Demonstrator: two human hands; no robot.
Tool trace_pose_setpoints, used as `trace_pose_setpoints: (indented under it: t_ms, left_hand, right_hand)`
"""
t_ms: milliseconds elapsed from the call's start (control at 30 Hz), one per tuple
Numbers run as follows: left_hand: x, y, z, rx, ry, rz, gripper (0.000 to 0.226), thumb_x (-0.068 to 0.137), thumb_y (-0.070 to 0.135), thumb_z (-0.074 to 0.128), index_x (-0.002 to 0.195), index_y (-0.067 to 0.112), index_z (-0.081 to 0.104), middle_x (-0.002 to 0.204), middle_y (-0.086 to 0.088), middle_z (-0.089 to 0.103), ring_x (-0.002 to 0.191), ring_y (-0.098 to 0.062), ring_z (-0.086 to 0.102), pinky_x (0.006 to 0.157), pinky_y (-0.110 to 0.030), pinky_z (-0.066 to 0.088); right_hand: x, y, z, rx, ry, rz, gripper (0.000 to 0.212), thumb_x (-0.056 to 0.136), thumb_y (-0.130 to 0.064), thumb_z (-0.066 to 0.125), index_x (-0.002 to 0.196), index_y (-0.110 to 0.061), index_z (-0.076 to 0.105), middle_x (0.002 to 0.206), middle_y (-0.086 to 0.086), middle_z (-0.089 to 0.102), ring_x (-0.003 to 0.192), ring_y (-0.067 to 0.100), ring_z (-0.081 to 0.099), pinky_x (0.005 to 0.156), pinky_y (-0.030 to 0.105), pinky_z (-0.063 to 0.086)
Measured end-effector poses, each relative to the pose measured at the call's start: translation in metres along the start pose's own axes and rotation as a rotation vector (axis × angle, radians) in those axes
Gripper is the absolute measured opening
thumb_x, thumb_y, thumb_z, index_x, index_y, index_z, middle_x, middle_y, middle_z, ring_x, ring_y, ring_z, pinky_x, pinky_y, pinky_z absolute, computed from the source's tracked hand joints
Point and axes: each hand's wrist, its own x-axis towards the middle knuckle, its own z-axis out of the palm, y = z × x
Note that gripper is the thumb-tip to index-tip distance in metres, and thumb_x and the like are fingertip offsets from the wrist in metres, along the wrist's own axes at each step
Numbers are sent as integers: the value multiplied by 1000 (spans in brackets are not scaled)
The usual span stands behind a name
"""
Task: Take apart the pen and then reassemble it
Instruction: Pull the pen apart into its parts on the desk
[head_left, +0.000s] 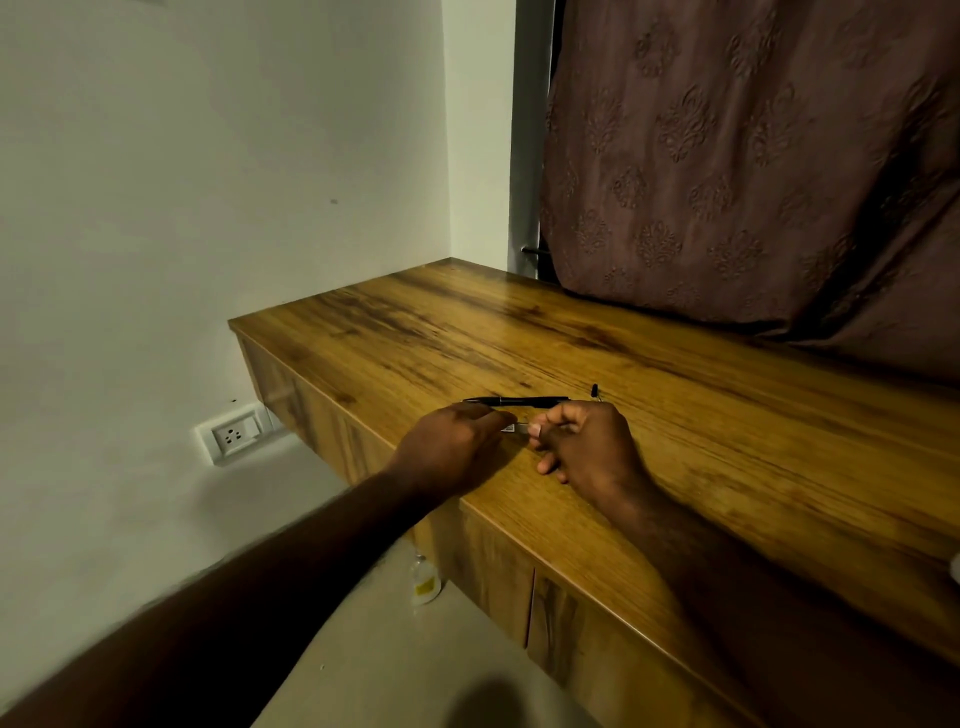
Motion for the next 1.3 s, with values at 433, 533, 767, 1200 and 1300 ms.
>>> trace_pose_setpoints:
  t_ms: [433,533,767,1200,1300]
  left_hand:
    - [-2,0,5,-21,62,-36,38,88,27,48,114,6,65,100,-17,70,83,-33,68,65,-42,56]
    - [-3,-4,9,-45,87,-60,39,89,29,46,119,10,63,109,-15,69,87,-31,68,68,-40,56]
    - [-4,-12,16,-168,182,-141,31,92,21,57,123,14,61,107,-8,71,86,-26,68,68,-36,53]
    - [19,-17,25,-378,216,-410,18,91,20,59,108,15,59,80,-9,70,68,-24,66,62,-44,55]
    - [19,-19,30,-378,236,-434,19,92,23,57,110,15,58,83,-9,71,72,-24,67,64,-43,56]
  right_hand:
    - [1,0,4,15,-86,-58,31,95,-4,53,126,-9,60,81,6,72,53,11,65,43,24,48]
    - [1,-1,3,37,-107,-66,33,97,-3,49,128,-10,58,85,3,72,55,10,66,43,23,47]
    - [10,1,-10,5,45,-51,15,92,-5,59,104,-8,67,85,8,72,51,17,62,41,24,44]
    - [28,12,-21,-487,258,-70,13,90,-9,61,96,-13,73,106,4,65,96,19,62,85,37,54]
    - [29,15,-22,-566,227,-31,14,88,-20,66,99,-13,72,108,6,67,100,21,62,87,38,54]
